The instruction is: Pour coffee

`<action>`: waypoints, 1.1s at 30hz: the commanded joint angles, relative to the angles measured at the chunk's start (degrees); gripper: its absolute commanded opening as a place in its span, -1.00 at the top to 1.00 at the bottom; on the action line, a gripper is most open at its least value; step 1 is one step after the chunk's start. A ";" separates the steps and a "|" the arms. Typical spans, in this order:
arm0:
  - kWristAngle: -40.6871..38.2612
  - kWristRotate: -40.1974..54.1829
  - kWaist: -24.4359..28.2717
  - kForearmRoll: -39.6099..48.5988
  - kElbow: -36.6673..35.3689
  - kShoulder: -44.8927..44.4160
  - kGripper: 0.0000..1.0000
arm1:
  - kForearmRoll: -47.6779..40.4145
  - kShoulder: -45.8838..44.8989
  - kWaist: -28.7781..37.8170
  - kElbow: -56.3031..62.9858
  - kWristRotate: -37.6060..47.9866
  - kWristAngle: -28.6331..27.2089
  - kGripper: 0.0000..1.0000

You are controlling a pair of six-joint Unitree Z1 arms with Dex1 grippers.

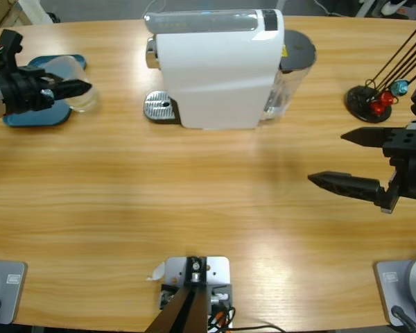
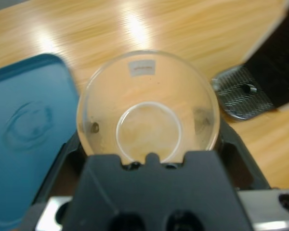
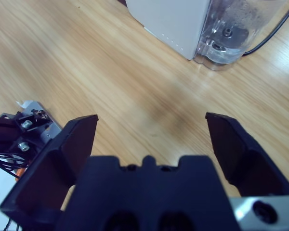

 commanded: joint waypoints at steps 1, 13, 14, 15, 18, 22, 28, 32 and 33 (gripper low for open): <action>4.01 -2.96 5.59 -2.16 1.45 0.31 -0.07 | -0.43 0.65 0.43 1.47 0.53 0.88 -1.00; 12.22 -6.88 12.59 -8.68 1.36 9.54 -0.07 | -0.35 0.98 0.43 1.45 0.50 1.23 -1.00; 12.22 -6.88 13.52 -9.47 0.98 10.70 -0.07 | -0.35 1.14 0.43 1.38 0.50 1.30 -1.00; 12.22 -6.74 14.03 -10.10 0.34 12.04 -0.07 | -0.35 1.17 0.44 1.36 0.50 1.36 -1.00; 12.22 -5.74 14.68 -10.47 -2.45 16.29 -0.07 | -0.28 1.45 0.41 1.27 0.50 1.41 -1.00; 12.22 -5.74 15.47 -10.54 -4.77 20.30 -0.07 | -0.26 2.04 0.41 1.08 0.50 1.95 -1.00; 12.13 -5.88 16.51 -10.65 -5.74 21.72 -0.07 | -0.17 2.74 0.43 0.84 0.50 2.11 -1.00; 11.70 -6.00 16.79 -10.33 -5.14 21.14 -0.87 | -0.17 2.65 0.44 0.84 0.50 2.11 -1.00; 11.64 -6.07 16.79 -10.33 -4.74 20.68 -0.98 | -0.17 2.65 0.41 0.84 0.50 2.11 -1.00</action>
